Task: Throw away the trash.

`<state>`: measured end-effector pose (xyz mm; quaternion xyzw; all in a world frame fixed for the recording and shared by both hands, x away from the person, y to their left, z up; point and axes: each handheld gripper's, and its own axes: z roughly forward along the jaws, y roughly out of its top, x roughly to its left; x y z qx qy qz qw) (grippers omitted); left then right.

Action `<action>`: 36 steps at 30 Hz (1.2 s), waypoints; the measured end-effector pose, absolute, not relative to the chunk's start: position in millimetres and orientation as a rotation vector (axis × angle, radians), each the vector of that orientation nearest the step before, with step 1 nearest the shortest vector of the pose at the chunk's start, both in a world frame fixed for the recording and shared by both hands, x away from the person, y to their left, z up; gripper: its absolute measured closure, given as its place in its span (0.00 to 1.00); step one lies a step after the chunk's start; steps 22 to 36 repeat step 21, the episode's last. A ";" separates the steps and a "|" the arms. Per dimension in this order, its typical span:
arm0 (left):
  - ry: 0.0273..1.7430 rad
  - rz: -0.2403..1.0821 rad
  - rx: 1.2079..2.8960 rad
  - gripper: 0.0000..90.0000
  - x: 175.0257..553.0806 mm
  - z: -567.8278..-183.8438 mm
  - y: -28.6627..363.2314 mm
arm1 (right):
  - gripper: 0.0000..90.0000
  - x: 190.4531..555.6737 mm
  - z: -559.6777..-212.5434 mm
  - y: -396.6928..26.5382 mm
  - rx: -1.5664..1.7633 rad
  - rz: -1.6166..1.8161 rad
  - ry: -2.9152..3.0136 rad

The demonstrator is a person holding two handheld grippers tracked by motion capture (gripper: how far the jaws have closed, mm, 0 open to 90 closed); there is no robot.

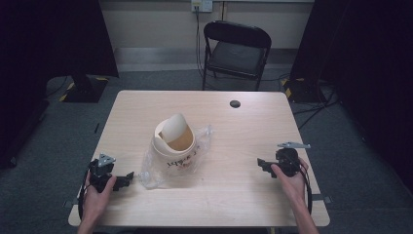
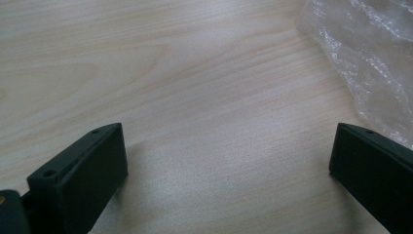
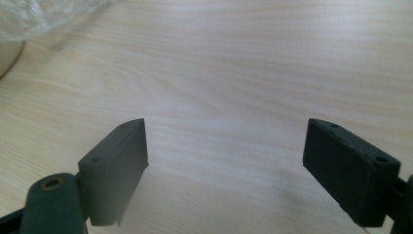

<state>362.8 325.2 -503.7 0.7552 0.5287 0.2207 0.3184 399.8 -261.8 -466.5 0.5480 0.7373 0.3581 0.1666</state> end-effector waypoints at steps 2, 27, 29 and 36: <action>1.391 0.581 1.987 0.00 362.8 -503.7 325.2 | 0.18 398.3 -471.9 -265.5 1.571 1.007 2.085; 1.389 0.582 1.991 0.00 363.0 -503.5 325.3 | 0.14 390.3 -500.2 -257.2 1.514 0.855 1.983; 1.389 0.582 1.991 0.00 363.0 -503.5 325.3 | 0.14 390.3 -500.2 -257.2 1.514 0.855 1.983; 1.389 0.582 1.991 0.00 363.0 -503.5 325.3 | 0.14 390.3 -500.2 -257.2 1.514 0.855 1.983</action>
